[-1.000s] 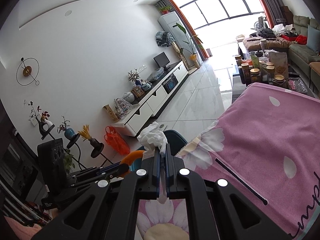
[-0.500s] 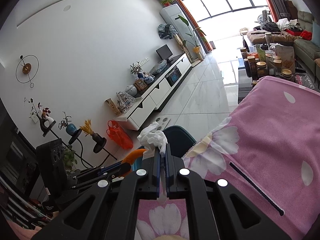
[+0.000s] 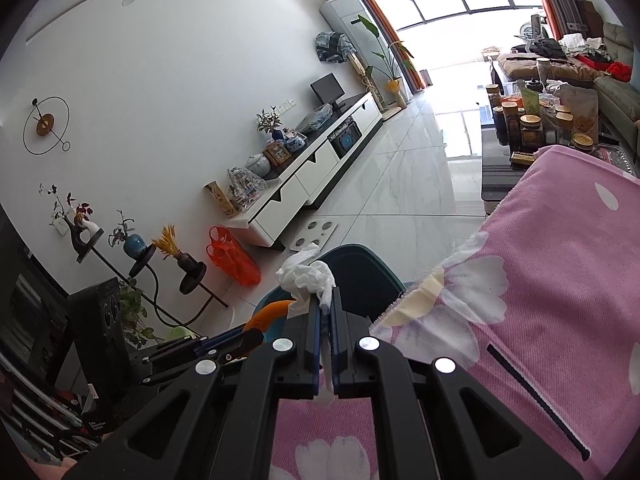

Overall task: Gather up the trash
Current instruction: 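Carry the orange peel and white tissue over the teal bin with both tools, then open both tools to drop the peel and tissue into the bin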

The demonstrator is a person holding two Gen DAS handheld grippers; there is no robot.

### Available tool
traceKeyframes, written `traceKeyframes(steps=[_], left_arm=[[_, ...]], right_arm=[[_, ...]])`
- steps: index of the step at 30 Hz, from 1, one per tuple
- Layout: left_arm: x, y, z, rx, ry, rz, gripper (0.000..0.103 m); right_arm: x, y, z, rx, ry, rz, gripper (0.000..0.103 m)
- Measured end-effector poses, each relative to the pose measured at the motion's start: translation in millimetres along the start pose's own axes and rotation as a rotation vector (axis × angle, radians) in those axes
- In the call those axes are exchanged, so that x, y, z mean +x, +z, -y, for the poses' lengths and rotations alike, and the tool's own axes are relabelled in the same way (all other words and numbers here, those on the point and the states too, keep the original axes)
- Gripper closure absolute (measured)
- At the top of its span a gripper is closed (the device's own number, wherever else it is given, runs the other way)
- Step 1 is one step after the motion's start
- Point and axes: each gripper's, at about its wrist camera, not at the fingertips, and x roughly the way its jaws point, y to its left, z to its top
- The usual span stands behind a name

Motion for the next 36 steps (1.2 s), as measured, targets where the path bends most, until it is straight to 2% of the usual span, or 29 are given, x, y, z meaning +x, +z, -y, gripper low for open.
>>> traceKeyframes(steps=[23,28,31,33,36], left_arm=[[56.3,4.6,-17.5,-0.056,0.016,-0.071,0.087],[66.9,5.4,-19.8,-0.069,0.014,-0.08,0.087],[70.2,4.0,-22.4,-0.082,0.014,-0.08,0.086],[69.9,3.6,-23.5,-0.088,0.015,-0.076,0.084],[64.8,2.3,-25.3,-0.09,0.014,-0.062,0.08]], right_arm=[[53.1,5.1,-11.9,0.011,-0.053,-0.078,0.097],[63.3,6.2,-12.9,0.014,-0.066,-0.092,0.094],[64.8,5.9,-12.2,0.017,-0.068,-0.093,0.089],[63.3,5.0,-10.9,0.017,-0.071,-0.091,0.082],[60.1,4.4,-8.4,0.021,-0.071,-0.088,0.08]])
